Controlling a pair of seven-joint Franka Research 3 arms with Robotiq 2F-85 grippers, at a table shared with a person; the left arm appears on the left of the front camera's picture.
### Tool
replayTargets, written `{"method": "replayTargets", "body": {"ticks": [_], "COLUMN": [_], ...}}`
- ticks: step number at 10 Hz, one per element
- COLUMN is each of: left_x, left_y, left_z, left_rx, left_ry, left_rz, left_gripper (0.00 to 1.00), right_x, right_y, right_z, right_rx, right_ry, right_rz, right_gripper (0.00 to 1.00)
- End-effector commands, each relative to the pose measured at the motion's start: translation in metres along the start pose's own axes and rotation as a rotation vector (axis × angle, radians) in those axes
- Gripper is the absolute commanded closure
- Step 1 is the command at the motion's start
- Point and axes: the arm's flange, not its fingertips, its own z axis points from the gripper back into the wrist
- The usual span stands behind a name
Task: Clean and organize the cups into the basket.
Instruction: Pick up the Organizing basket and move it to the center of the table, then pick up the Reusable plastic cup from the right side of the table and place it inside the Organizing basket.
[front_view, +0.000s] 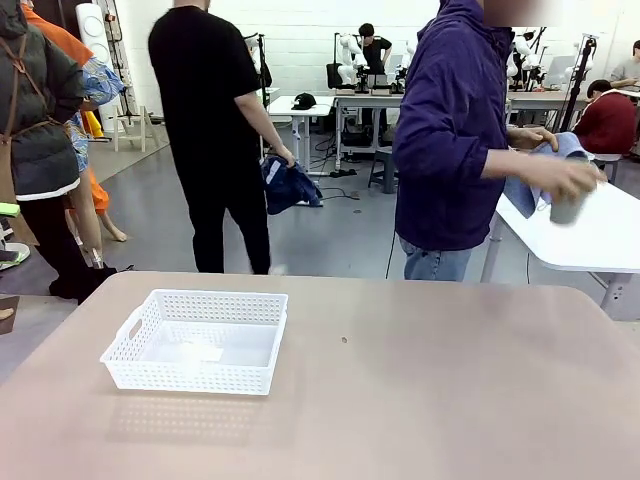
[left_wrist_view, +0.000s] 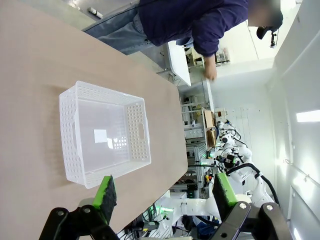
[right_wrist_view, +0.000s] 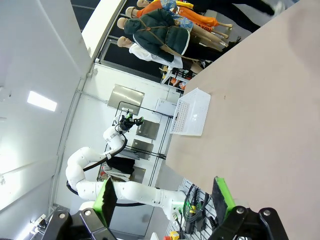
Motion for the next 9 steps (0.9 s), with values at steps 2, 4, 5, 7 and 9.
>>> {"method": "replayTargets", "body": {"ticks": [2, 4, 5, 7, 9], "left_x": [0.0001, 0.0001, 0.0001, 0.0001, 0.0001], "left_y": [-0.0005, -0.0005, -0.0005, -0.0005, -0.0005], "left_z": [0.0006, 0.0006, 0.0006, 0.0006, 0.0006], "left_rx": [-0.009, -0.009, -0.009, -0.009, -0.009], "left_ry": [0.005, 0.005, 0.005, 0.005, 0.005], "left_rz": [-0.001, -0.001, -0.001, -0.001, -0.001], "left_gripper": [0.00, 0.00, 0.00, 0.00, 0.00], "right_x": [-0.0031, -0.0031, -0.0031, -0.0031, -0.0031], "right_y": [-0.0009, -0.0009, -0.0009, -0.0009, -0.0009], "right_z": [0.0018, 0.0018, 0.0018, 0.0018, 0.0018], "right_rx": [0.002, 0.002, 0.002, 0.002, 0.002], "right_ry": [0.006, 0.006, 0.006, 0.006, 0.006], "right_rz": [0.003, 0.003, 0.003, 0.003, 0.003], "right_gripper": [0.00, 0.00, 0.00, 0.00, 0.00]}}
